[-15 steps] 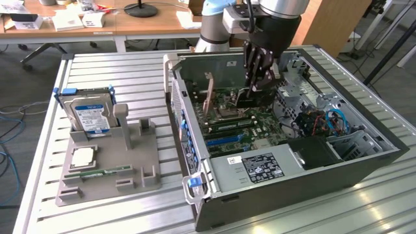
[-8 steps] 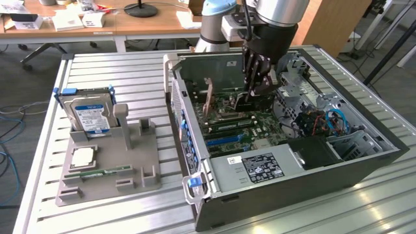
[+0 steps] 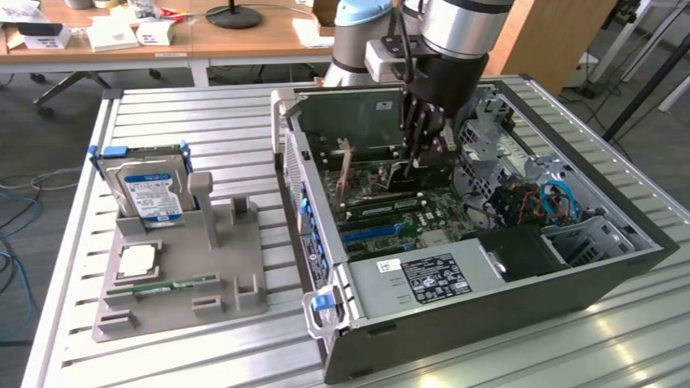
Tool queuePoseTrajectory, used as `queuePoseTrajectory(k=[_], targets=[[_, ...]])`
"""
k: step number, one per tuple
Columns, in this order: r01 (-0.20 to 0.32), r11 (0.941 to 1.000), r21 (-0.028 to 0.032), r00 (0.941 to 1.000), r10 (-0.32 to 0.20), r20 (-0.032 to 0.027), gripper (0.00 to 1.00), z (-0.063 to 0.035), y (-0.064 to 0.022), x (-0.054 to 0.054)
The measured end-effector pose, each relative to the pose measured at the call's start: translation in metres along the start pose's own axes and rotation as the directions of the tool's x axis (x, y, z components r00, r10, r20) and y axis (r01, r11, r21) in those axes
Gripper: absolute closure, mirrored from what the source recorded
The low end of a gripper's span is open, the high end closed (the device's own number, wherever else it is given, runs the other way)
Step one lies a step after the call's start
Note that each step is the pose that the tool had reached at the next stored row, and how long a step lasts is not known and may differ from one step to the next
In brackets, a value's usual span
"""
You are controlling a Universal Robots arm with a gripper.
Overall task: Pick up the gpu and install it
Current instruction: 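Insert the gpu into the slot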
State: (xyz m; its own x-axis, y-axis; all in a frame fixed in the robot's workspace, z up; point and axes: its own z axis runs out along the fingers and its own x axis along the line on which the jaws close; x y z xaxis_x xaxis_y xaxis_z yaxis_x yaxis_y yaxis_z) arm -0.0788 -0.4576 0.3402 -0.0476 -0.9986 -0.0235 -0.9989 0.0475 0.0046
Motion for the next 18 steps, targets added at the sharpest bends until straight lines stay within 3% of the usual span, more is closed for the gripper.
queuePoseTrajectory(k=[8, 18], targets=[[0.000, 1.0000, 0.0001, 1.0000, 0.000, 0.0003, 0.74, 0.0045, 0.0000, 0.000], [0.000, 1.0000, 0.0000, 1.0000, 0.000, 0.0000, 0.74, 0.0195, 0.0003, 0.000]])
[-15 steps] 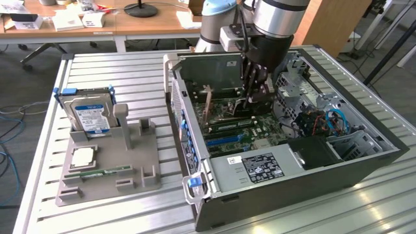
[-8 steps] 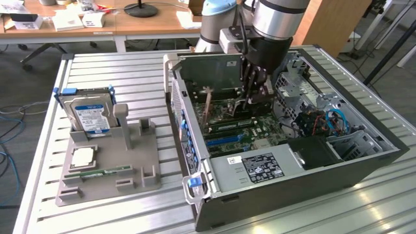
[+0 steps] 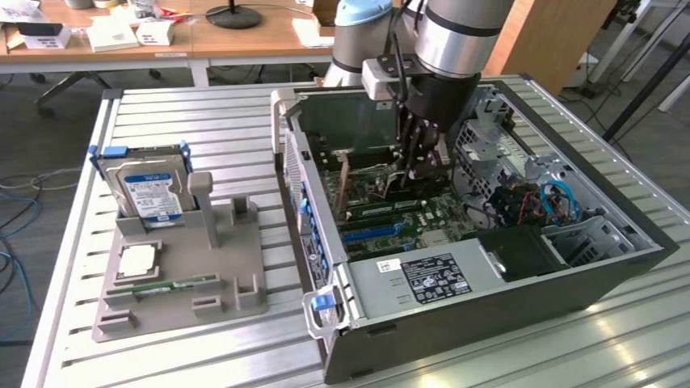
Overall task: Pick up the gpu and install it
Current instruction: 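Insert the gpu into the slot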
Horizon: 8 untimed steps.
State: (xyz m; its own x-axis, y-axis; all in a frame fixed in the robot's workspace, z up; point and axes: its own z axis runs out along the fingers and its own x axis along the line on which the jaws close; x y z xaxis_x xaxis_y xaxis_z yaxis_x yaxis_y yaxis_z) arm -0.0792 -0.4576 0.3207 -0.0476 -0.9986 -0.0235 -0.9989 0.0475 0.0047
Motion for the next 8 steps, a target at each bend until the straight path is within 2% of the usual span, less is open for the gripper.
queuePoseTrajectory(k=[8], targets=[[0.000, 1.0000, 0.0001, 1.0000, 0.000, 0.0000, 0.74, 0.0000, -0.0001, 0.0039]])
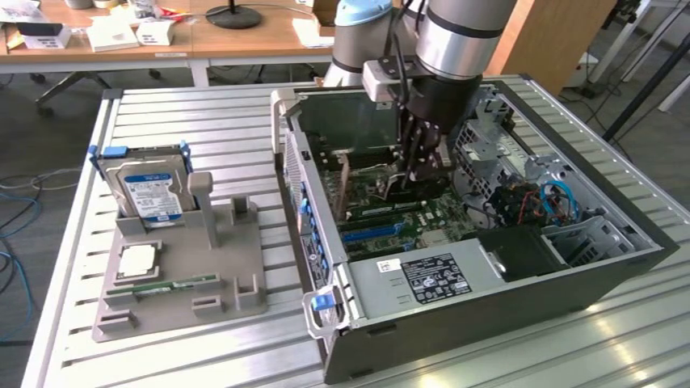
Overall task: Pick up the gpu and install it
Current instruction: 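Insert the gpu into the slot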
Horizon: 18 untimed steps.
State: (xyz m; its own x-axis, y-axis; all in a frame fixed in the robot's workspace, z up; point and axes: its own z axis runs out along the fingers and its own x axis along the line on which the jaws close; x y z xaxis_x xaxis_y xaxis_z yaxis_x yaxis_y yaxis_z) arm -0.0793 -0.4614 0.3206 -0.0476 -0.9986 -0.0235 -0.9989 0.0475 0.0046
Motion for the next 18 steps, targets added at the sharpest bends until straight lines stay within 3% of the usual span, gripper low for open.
queuePoseTrajectory(k=[10, 18], targets=[[0.000, 1.0000, 0.0001, 1.0000, 0.000, 0.0001, 0.74, 0.0007, -0.0001, 0.006], [0.000, 1.0000, 0.0000, 1.0000, 0.000, 0.0001, 0.74, 0.0153, 0.0000, 0.006]])
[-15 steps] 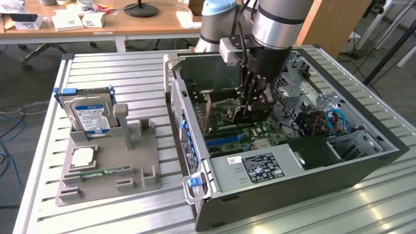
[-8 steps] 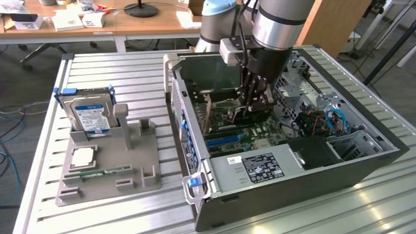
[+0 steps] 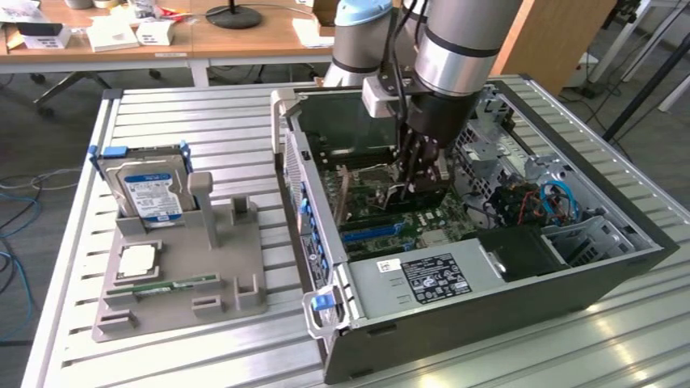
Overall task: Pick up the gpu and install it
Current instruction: 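Insert the gpu into the slot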
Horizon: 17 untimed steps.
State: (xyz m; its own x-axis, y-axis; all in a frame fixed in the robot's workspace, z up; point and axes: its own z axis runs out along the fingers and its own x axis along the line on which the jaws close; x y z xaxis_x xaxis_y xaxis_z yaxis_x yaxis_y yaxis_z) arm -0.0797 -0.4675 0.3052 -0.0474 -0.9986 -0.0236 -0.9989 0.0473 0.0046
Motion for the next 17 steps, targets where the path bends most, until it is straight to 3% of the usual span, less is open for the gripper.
queuePoseTrajectory(k=[6, 17], targets=[[0.000, 1.0000, 0.0000, 1.0000, 0.000, 0.0000, 0.74, 0.0101, 0.0001, 0.000], [0.001, 1.0000, 0.0000, 1.0000, -0.001, 0.0001, 0.74, 0.0120, 0.0052, 0.001]])
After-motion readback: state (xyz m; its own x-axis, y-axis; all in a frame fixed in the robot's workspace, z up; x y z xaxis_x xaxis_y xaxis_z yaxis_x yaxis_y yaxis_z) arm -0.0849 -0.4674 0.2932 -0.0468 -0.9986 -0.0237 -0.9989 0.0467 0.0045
